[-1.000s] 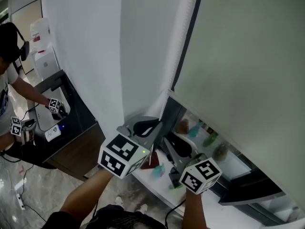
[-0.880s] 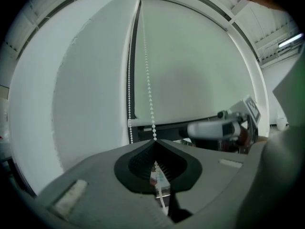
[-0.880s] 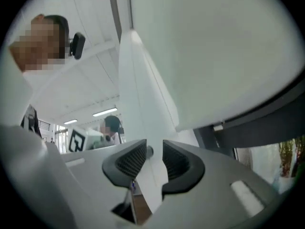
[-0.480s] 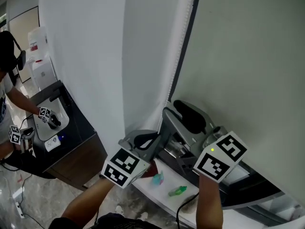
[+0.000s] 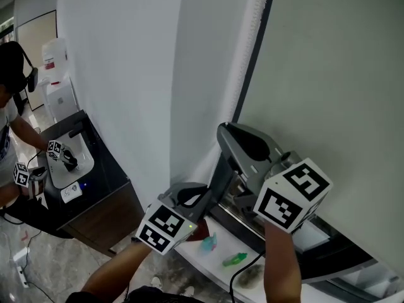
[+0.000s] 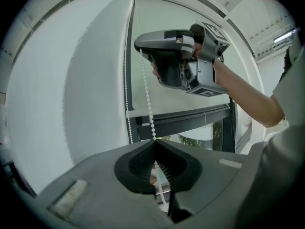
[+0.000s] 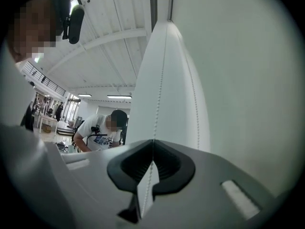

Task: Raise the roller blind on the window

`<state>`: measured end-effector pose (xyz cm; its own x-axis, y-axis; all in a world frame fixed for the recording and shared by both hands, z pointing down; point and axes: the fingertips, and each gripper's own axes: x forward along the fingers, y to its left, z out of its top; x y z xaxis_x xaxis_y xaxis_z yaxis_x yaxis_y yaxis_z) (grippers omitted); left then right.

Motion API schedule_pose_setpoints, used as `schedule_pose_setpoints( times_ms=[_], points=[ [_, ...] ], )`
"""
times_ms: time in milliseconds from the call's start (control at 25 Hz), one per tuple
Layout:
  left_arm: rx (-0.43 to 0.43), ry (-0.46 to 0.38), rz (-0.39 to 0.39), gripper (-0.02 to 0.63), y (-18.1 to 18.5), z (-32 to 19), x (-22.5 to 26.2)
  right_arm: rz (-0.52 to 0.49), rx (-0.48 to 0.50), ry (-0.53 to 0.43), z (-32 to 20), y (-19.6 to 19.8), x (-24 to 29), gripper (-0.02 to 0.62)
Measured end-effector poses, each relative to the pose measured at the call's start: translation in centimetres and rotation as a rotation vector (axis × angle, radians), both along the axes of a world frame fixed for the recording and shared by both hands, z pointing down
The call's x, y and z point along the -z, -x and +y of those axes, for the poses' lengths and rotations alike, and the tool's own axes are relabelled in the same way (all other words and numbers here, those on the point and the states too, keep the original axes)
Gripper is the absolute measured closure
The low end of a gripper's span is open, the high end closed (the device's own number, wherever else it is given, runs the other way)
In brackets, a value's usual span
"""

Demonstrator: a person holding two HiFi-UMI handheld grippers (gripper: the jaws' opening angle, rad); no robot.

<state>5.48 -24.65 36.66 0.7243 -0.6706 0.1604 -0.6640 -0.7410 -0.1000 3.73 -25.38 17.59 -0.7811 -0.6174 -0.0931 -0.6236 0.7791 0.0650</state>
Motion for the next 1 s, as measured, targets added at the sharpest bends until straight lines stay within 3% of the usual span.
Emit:
schedule_pose_setpoints(
  times_ms=[400,720,760,880,1000],
  points=[
    [0.011,0.097,-0.014,0.597,0.3,0.8,-4.1,0.013,0.020,0.060,0.0,0.5,-4.2,0.589],
    [-0.032,0.083,-0.049,0.592,0.8,1.6,-4.7,0.032,-0.077,0.008,0.8,0.5,-5.1,0.589],
    [-0.039,0.076,-0.032,0.589,1.2,1.8,-4.1,0.026,-0.086,0.004,0.9,0.4,-5.0,0.589],
    [-0.059,0.061,0.096,0.500,3.1,2.4,-1.0,0.011,-0.109,-0.007,1.2,0.3,-5.0,0.589],
    [-0.073,0.011,0.222,0.494,4.6,2.6,4.2,0.020,-0.121,0.016,1.1,0.2,-6.2,0.589]
  ],
)
